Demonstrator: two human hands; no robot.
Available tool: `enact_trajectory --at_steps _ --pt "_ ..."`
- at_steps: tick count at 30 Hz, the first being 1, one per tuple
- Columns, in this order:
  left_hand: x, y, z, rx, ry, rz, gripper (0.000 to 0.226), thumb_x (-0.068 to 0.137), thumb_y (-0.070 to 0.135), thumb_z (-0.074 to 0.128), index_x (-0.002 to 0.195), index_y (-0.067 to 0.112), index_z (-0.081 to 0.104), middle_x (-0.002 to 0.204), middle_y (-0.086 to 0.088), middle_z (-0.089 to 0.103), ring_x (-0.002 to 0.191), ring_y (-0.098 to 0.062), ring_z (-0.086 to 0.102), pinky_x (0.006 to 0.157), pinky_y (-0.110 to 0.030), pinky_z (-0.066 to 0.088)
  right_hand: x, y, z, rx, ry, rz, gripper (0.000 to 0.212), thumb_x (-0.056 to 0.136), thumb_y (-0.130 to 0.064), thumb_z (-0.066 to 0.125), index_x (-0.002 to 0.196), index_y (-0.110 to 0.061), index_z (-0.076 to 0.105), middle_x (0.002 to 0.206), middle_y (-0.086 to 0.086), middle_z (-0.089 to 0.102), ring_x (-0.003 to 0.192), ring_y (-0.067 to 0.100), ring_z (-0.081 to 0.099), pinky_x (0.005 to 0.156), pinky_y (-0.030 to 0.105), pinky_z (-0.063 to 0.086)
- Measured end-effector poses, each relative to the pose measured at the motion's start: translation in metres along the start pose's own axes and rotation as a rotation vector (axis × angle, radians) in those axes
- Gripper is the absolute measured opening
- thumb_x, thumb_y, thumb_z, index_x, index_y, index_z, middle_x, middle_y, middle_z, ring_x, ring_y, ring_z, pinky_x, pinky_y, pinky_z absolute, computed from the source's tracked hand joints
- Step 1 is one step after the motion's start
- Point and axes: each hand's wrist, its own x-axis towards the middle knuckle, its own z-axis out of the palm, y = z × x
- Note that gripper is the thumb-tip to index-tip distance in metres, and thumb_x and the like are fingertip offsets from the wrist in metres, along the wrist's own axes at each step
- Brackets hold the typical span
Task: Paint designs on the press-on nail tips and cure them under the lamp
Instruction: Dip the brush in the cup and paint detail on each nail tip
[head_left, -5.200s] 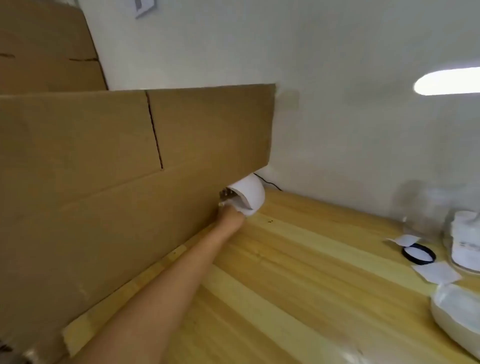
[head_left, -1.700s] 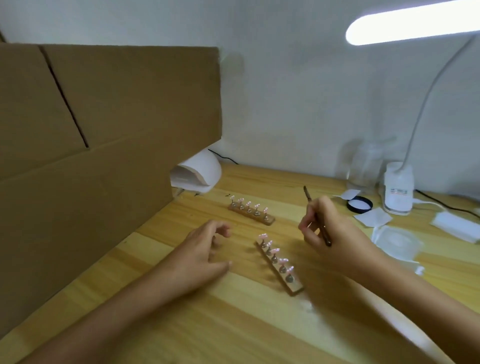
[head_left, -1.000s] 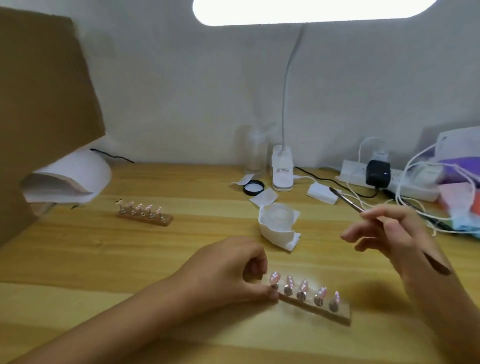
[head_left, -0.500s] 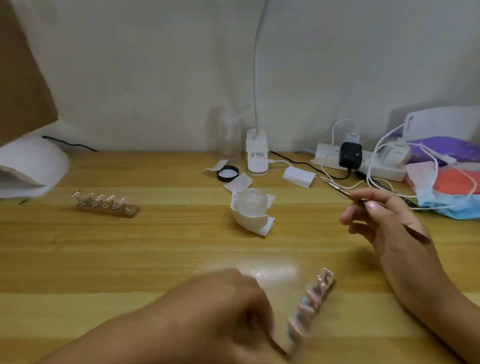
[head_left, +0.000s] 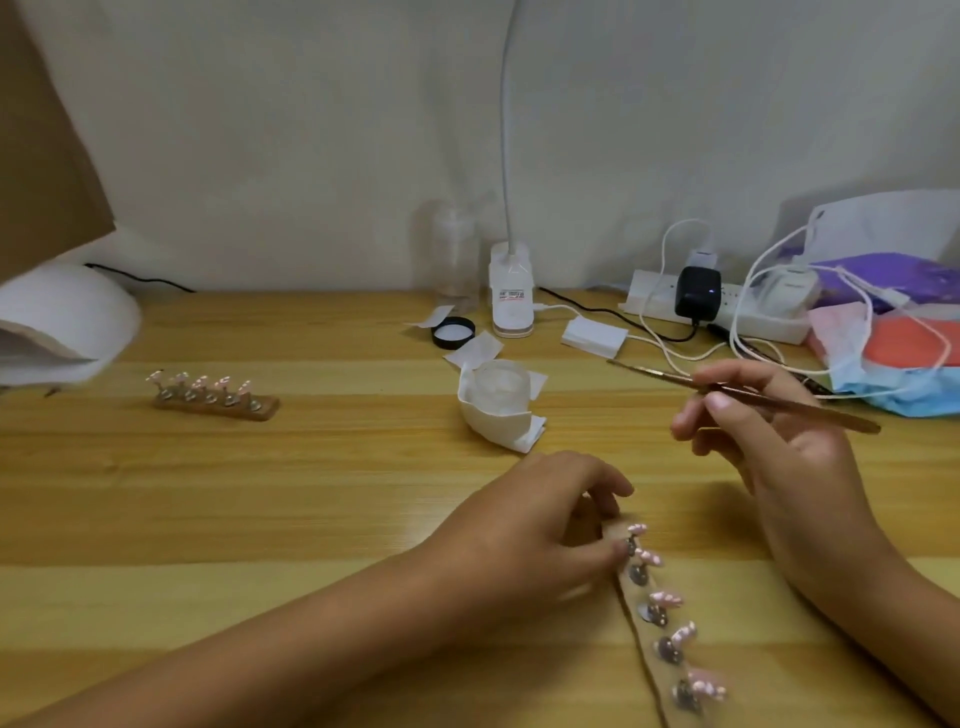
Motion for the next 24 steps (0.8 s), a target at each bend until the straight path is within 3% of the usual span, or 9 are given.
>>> enact_trajectory --at_steps 3,5,6,7,9,11,19,21,24 --pt "0.004 -0.007 0.001 -0.089 0.036 0.03 0.013 0.084 0.033 0.073 0.096 0.032 0.07 0.091 0.023 0.058 0.085 0.008 0.052 0.069 -0.007 0.039 0.017 -0.008 -0.012 0.193 -0.131 0.171 0.012 0.086 -0.026 0.061 0.094 -0.025 0.07 0.074 0.004 0.066 0.074 0.016 0.066 0.07 0.029 0.057" --pt "0.005 -0.01 0.0 -0.154 0.038 0.016 0.01 0.081 0.033 0.077 0.089 0.031 0.072 0.088 0.023 0.058 0.078 0.009 0.051 0.064 -0.006 0.037 0.034 -0.017 -0.032 0.388 -0.329 0.397 0.013 0.086 -0.021 0.064 0.098 -0.018 0.069 0.074 0.006 0.063 0.073 0.016 0.065 0.081 0.044 0.058" --pt "0.005 -0.011 -0.001 -0.176 0.038 0.008 0.011 0.079 0.035 0.078 0.088 0.031 0.073 0.09 0.022 0.059 0.076 0.009 0.051 0.063 -0.006 0.038 0.039 -0.021 -0.042 0.522 -0.422 0.513 0.015 0.092 -0.015 0.059 0.105 -0.011 0.064 0.078 0.011 0.064 0.079 0.022 0.065 0.094 0.061 0.05" --pt "0.006 -0.011 0.0 -0.186 0.037 0.004 0.012 0.077 0.036 0.079 0.087 0.032 0.073 0.091 0.021 0.06 0.076 0.008 0.052 0.063 -0.007 0.038 0.042 -0.022 -0.051 0.646 -0.464 0.602 0.017 0.098 -0.008 0.049 0.112 -0.003 0.057 0.085 0.019 0.063 0.086 0.03 0.064 0.104 0.075 0.029" --pt "0.008 -0.01 0.0 -0.179 0.028 -0.004 0.014 0.076 0.04 0.079 0.087 0.034 0.072 0.093 0.019 0.061 0.079 0.007 0.053 0.063 -0.008 0.038 0.032 -0.019 -0.065 0.706 -0.427 0.712 0.022 0.103 -0.001 0.033 0.118 0.004 0.048 0.094 0.028 0.06 0.095 0.041 0.058 0.103 0.081 -0.01" --pt "0.01 -0.01 0.002 -0.15 0.025 -0.008 0.015 0.075 0.043 0.078 0.086 0.037 0.069 0.095 0.019 0.06 0.085 0.004 0.054 0.065 -0.01 0.037 0.024 -0.01 -0.063 0.746 -0.507 0.786 0.025 0.103 -0.003 0.03 0.12 0.003 0.047 0.098 0.028 0.059 0.099 0.04 0.055 0.097 0.082 -0.018" --pt "0.008 -0.01 0.003 -0.111 0.075 0.002 0.012 0.078 0.038 0.078 0.085 0.032 0.07 0.09 0.02 0.057 0.082 0.004 0.053 0.065 -0.01 0.037 0.027 -0.005 -0.043 0.887 -0.651 0.833 0.032 0.104 -0.012 0.03 0.124 -0.004 0.054 0.101 0.021 0.063 0.108 0.034 0.057 0.102 0.08 -0.015" --pt "0.007 -0.012 0.001 -0.145 0.086 -0.007 0.01 0.078 0.033 0.079 0.08 0.032 0.069 0.087 0.018 0.058 0.075 0.006 0.052 0.063 -0.008 0.039 0.026 -0.006 -0.033 0.967 -0.628 0.873 0.028 0.101 -0.014 0.04 0.119 -0.01 0.061 0.096 0.014 0.066 0.106 0.03 0.061 0.105 0.081 -0.001" --pt "0.005 -0.016 -0.002 -0.208 0.092 -0.042 0.013 0.077 0.031 0.08 0.076 0.035 0.068 0.089 0.014 0.062 0.072 0.006 0.055 0.063 -0.009 0.042 0.025 -0.008 -0.023 0.973 -0.543 0.865 0.024 0.082 -0.01 0.071 0.105 -0.016 0.068 0.084 0.001 0.067 0.093 0.022 0.068 0.096 0.083 0.024"
